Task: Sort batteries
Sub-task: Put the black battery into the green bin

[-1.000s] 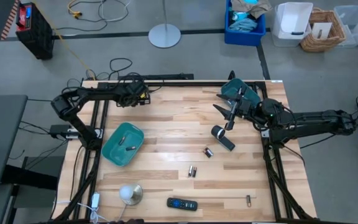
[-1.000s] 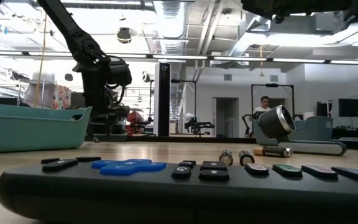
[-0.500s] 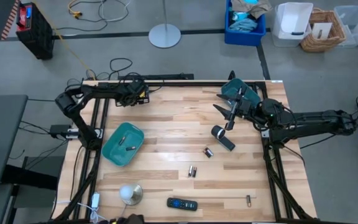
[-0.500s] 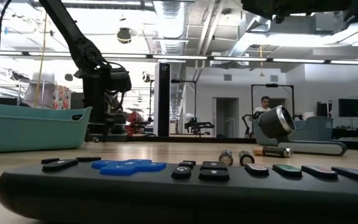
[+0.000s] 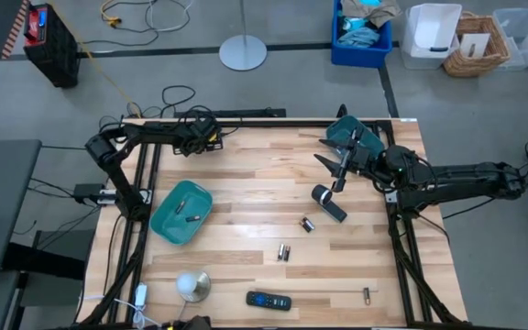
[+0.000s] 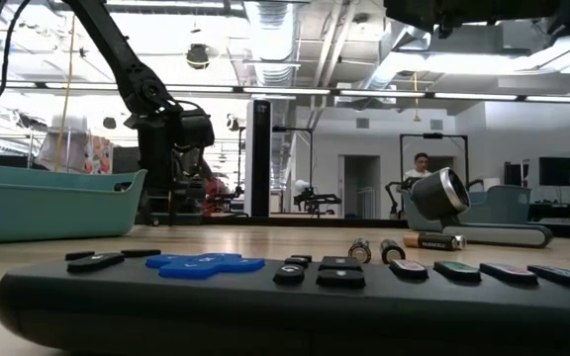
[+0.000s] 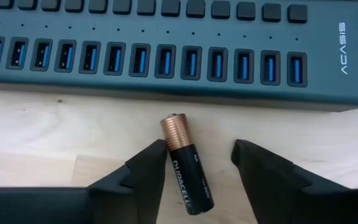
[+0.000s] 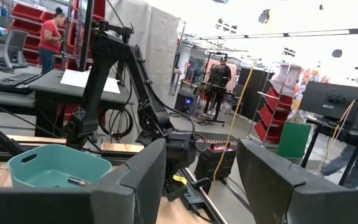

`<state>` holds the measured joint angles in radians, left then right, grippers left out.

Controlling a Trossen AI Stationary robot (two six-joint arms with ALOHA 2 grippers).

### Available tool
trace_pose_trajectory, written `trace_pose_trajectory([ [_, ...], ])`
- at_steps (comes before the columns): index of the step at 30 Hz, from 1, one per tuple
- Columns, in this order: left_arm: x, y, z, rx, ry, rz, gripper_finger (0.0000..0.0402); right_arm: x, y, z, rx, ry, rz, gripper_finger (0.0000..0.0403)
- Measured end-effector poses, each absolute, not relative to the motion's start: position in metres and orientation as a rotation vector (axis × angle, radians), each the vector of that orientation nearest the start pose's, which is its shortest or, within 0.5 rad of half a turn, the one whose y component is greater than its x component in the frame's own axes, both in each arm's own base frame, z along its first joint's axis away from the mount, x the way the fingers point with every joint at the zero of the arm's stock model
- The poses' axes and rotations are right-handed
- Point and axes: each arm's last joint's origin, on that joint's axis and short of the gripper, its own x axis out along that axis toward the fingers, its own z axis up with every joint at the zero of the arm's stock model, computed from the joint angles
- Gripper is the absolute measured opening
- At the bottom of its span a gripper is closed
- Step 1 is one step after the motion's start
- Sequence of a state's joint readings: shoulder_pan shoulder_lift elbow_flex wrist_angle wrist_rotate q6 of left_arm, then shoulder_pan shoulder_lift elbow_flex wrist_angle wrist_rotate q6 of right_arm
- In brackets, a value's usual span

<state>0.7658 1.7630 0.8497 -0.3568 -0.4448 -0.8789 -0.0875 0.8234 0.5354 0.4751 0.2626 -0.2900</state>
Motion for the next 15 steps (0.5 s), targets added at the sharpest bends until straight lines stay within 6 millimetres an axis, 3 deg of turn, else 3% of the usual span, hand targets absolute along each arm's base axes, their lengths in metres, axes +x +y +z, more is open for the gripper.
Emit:
trace_pose_trajectory([
  [7, 0.205, 0.2122, 0.1151, -0.864, 0.798, 1.561, 0.0142, 0.1852, -0.0238, 0.3029, -0.269, -0.135, -0.374, 0.0214],
  [15, 0.2063, 0.2105, 0.1148, -0.857, 0.806, 1.556, 0.0138, 0.1852, -0.0238, 0.3028, -0.269, -0.135, -0.374, 0.0214],
])
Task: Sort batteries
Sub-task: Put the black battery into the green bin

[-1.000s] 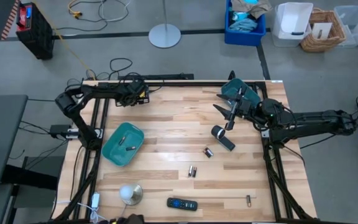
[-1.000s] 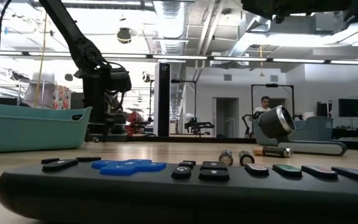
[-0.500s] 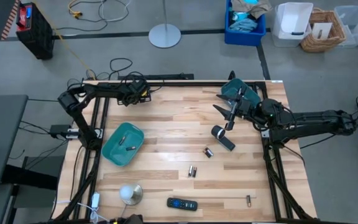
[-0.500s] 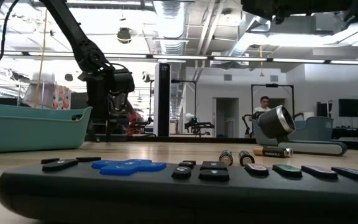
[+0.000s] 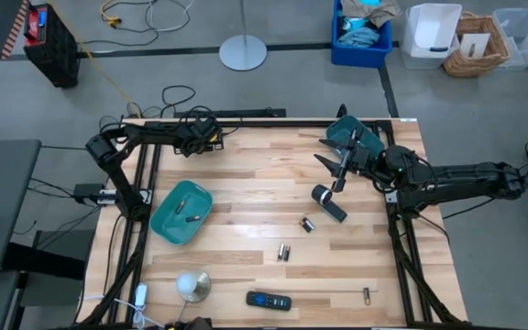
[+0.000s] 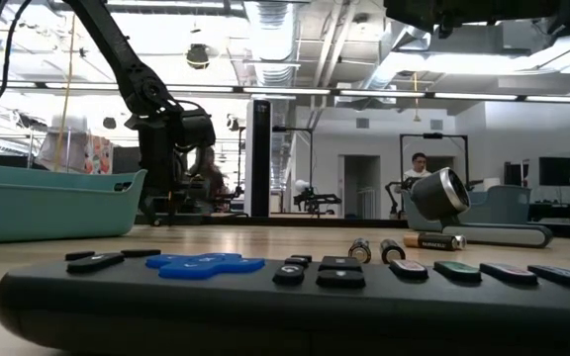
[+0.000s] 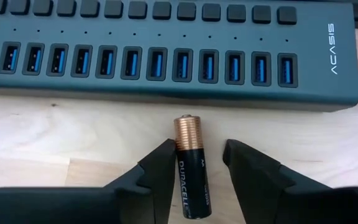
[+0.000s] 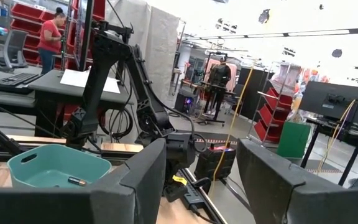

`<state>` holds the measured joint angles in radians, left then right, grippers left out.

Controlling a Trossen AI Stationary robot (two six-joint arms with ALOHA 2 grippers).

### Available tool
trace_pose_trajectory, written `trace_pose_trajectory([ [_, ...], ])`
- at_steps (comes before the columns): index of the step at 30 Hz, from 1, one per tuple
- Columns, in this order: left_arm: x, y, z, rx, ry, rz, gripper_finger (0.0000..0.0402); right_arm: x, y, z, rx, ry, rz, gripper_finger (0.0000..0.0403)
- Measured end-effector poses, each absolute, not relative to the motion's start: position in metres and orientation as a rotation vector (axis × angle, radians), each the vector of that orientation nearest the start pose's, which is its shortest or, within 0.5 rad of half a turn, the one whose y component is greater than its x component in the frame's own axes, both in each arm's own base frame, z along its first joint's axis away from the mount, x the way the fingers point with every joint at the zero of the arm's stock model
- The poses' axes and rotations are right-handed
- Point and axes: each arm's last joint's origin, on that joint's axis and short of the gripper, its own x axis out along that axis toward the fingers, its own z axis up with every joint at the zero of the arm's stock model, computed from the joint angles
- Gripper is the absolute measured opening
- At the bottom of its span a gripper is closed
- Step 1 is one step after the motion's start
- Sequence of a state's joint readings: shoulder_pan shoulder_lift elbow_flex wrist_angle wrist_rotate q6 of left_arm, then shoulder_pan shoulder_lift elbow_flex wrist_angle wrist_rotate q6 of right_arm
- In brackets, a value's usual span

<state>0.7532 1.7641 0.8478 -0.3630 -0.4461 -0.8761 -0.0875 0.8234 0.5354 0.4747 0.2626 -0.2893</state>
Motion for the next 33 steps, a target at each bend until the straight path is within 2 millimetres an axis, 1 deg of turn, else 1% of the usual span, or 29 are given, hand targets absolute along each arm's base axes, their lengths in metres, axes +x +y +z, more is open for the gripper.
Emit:
trace_pose_trajectory([
  [24, 0.2068, 0.2093, 0.1145, -0.854, 0.822, 1.538, 0.0137, 0.1852, -0.0238, 0.3028, -0.268, -0.135, -0.374, 0.0214],
  [28, 0.21, 0.206, 0.1142, -0.839, 0.83, 1.527, 0.0121, 0.1852, -0.0238, 0.3028, -0.268, -0.134, -0.373, 0.0214],
  [33, 0.2148, 0.2011, 0.114, -0.822, 0.837, 1.509, 0.008, 0.1852, -0.0238, 0.3028, -0.268, -0.134, -0.373, 0.0214],
])
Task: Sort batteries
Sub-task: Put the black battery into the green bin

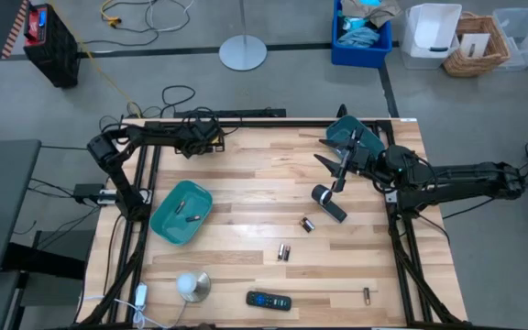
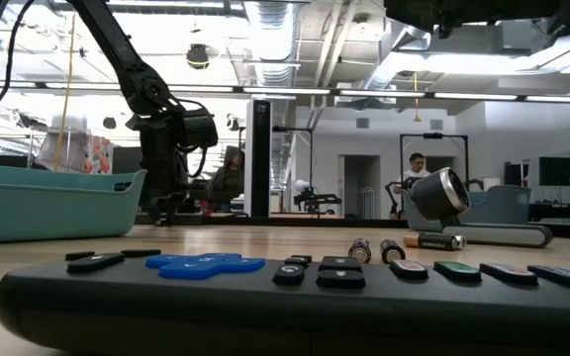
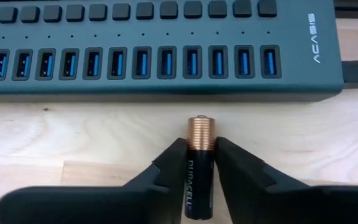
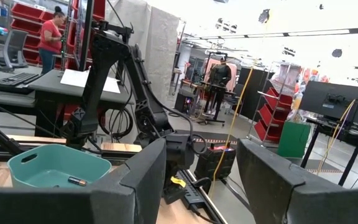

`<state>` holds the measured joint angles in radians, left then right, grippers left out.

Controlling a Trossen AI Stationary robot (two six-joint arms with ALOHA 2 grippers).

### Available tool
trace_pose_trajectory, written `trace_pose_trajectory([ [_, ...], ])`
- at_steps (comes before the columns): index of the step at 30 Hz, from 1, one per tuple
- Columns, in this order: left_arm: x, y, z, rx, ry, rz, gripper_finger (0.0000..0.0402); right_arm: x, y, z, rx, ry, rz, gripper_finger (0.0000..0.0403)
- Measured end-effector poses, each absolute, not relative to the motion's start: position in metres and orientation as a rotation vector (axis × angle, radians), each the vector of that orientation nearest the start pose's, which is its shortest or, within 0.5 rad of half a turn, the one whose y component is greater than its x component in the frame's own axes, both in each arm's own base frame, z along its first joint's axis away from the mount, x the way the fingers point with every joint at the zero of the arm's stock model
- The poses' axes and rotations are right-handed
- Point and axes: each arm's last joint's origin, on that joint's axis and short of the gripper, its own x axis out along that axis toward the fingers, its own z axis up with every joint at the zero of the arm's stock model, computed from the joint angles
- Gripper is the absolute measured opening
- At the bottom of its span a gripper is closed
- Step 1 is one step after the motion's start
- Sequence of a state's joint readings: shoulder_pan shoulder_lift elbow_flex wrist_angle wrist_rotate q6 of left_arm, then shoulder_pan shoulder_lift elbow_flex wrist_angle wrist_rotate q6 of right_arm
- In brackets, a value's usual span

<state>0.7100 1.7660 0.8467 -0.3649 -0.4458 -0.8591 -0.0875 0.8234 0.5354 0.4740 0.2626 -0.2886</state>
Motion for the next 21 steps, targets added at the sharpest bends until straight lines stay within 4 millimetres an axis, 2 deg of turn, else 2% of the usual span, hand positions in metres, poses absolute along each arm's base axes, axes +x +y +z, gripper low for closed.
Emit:
trace_pose_trajectory([
  [5, 0.218, 0.197, 0.114, -0.806, 0.85, 1.493, 0.0045, 0.185, -0.024, 0.303, -0.268, -0.134, -0.373, 0.0214],
  [13, 0.223, 0.188, 0.119, -0.757, 0.846, 1.49, 0.0046, 0.185, -0.024, 0.303, -0.268, -0.132, -0.373, 0.0214],
  [21, 0.225, 0.171, 0.141, -0.729, 0.815, 1.446, 0.0044, 0.185, -0.024, 0.303, -0.268, -0.132, -0.373, 0.0214],
])
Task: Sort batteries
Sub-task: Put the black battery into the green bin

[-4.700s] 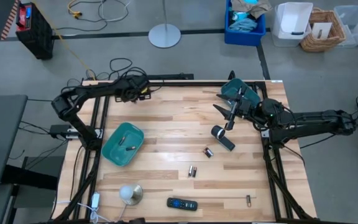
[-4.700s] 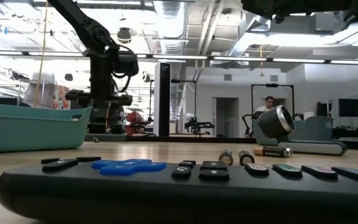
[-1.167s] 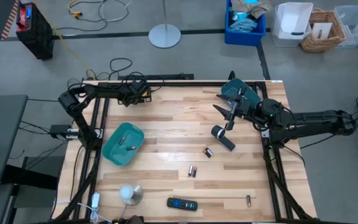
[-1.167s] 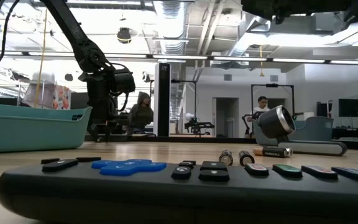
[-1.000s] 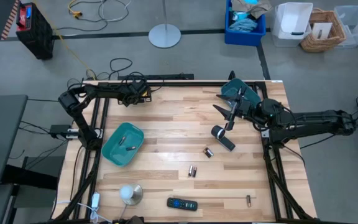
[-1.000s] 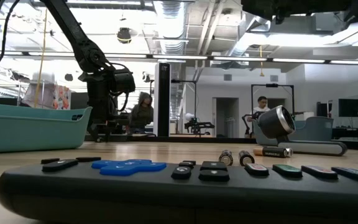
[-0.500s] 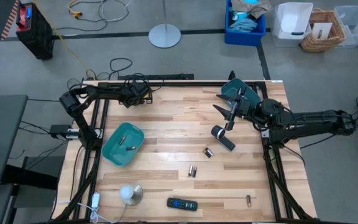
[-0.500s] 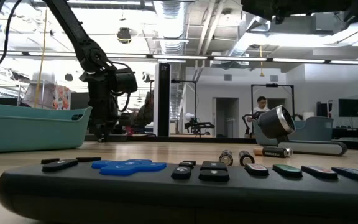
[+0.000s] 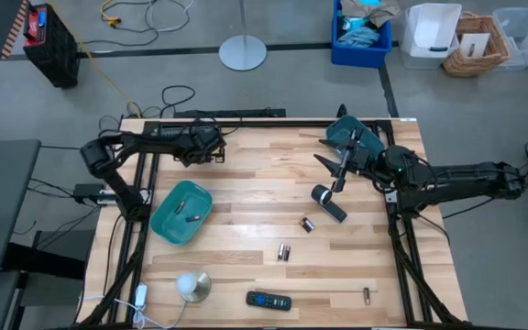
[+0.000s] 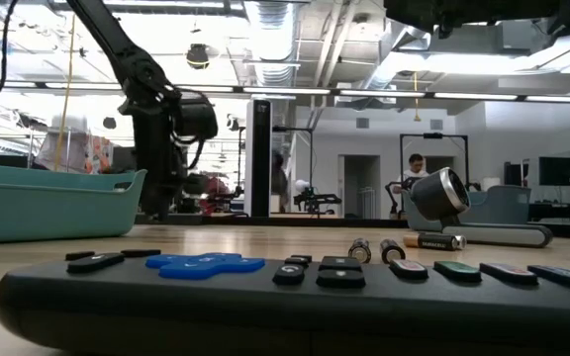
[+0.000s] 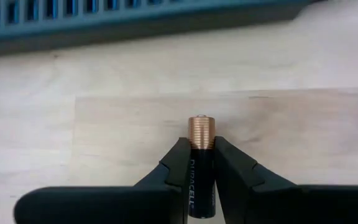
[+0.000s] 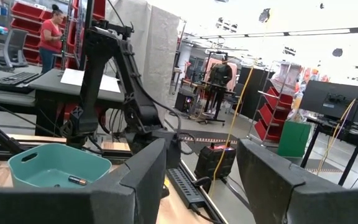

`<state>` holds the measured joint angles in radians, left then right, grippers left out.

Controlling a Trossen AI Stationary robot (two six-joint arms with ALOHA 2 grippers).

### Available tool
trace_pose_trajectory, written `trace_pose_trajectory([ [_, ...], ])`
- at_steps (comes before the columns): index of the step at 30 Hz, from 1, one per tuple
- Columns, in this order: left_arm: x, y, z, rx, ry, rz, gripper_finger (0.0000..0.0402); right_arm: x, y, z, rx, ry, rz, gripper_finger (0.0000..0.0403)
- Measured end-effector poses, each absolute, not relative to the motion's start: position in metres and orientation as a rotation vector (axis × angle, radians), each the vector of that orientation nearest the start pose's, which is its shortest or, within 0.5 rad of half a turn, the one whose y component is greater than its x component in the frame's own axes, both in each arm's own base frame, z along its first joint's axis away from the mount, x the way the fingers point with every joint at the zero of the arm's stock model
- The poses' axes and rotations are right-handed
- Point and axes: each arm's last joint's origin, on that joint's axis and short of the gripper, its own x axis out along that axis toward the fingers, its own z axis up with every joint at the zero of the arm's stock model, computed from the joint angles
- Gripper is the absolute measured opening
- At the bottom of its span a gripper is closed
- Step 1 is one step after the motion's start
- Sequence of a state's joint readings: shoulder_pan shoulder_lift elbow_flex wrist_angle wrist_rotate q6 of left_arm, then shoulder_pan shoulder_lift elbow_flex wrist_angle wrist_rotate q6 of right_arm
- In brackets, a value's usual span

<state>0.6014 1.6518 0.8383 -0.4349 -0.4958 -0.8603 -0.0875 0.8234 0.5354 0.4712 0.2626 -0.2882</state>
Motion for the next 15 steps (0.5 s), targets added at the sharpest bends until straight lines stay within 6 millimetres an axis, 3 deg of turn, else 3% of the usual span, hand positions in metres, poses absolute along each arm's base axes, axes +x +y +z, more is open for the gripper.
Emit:
trace_pose_trajectory([
  [8, 0.228, 0.152, 0.179, -0.642, 0.682, 1.412, 0.0044, 0.185, -0.024, 0.302, -0.268, -0.131, -0.373, 0.0214],
  [15, 0.223, 0.103, 0.227, -0.547, 0.602, 1.241, 0.0044, 0.185, -0.026, 0.3, -0.276, -0.102, -0.381, 0.0214],
])
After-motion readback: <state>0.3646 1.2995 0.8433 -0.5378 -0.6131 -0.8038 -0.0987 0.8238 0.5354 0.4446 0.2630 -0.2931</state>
